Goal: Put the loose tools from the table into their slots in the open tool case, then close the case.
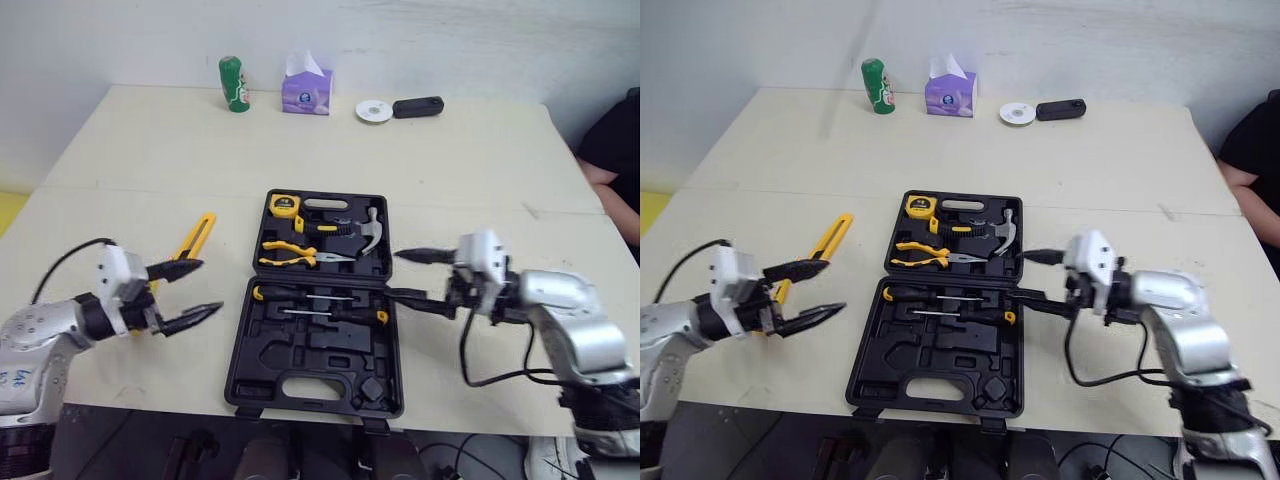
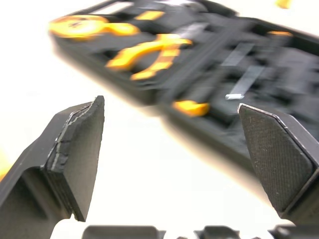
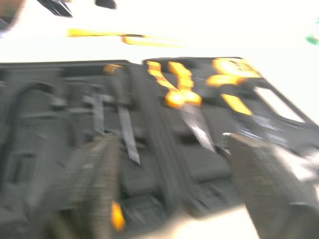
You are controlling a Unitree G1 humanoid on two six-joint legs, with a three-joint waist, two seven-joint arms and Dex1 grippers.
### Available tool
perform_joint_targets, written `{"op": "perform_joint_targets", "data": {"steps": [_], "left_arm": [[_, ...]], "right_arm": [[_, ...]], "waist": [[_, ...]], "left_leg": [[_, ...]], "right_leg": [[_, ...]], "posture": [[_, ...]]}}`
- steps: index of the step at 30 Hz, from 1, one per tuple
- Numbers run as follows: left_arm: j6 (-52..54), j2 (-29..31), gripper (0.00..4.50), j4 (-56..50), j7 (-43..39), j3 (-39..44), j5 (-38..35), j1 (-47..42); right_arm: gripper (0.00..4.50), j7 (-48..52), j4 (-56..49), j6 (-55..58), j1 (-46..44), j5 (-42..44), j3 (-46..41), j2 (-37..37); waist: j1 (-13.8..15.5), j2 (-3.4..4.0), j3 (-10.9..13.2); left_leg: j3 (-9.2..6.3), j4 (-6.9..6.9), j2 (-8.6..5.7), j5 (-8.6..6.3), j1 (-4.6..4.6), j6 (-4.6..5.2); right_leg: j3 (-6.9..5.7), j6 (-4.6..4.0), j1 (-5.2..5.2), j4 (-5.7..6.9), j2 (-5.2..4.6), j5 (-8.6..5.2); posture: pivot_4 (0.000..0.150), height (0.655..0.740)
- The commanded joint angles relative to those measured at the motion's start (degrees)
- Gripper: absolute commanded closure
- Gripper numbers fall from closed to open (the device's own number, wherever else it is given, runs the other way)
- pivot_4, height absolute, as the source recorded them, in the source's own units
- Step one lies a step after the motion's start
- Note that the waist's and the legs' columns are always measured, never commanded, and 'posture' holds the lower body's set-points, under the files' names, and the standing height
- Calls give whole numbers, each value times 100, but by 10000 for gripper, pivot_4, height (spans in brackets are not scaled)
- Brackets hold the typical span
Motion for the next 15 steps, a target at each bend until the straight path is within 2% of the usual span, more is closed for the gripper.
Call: {"op": "perform_joint_targets", "data": {"steps": [1,5,8,12,15], "left_arm": [[-157,58,0,370,191,772,-12,296],[-515,-37,0,1251,458,1426,84,563],[-948,8,0,2008,737,1996,177,771],[-1902,102,0,2874,1038,2294,484,782],[-1806,62,0,3028,1438,2474,530,959]], "right_arm": [[1109,-53,330,-313,356,89,-1046,-400],[1109,-19,1438,-851,768,71,-2115,-692],[1109,-325,2531,-1800,1065,-160,-2864,-725],[1109,-579,3414,-2676,1249,-369,-3116,-706],[1109,-1072,4365,-3370,1563,-669,-3376,-792]], "waist": [[-4,5,3],[-5,3,8],[-6,2,8],[-11,3,9],[-15,13,15]], "left_leg": [[1,0,-1,-4,1,8],[3,1,-1,-6,4,9],[2,-1,0,-6,4,8],[5,-6,1,-13,7,4],[33,-7,2,-17,15,2]], "right_leg": [[0,3,3,-2,0,1],[1,7,7,-28,0,4],[0,6,6,-32,0,3],[4,7,6,-40,-1,3],[34,18,-2,-38,-6,10]], "posture": [[1500,7400],[1500,7400],[1500,7400],[1500,7400],[1500,7400]]}}
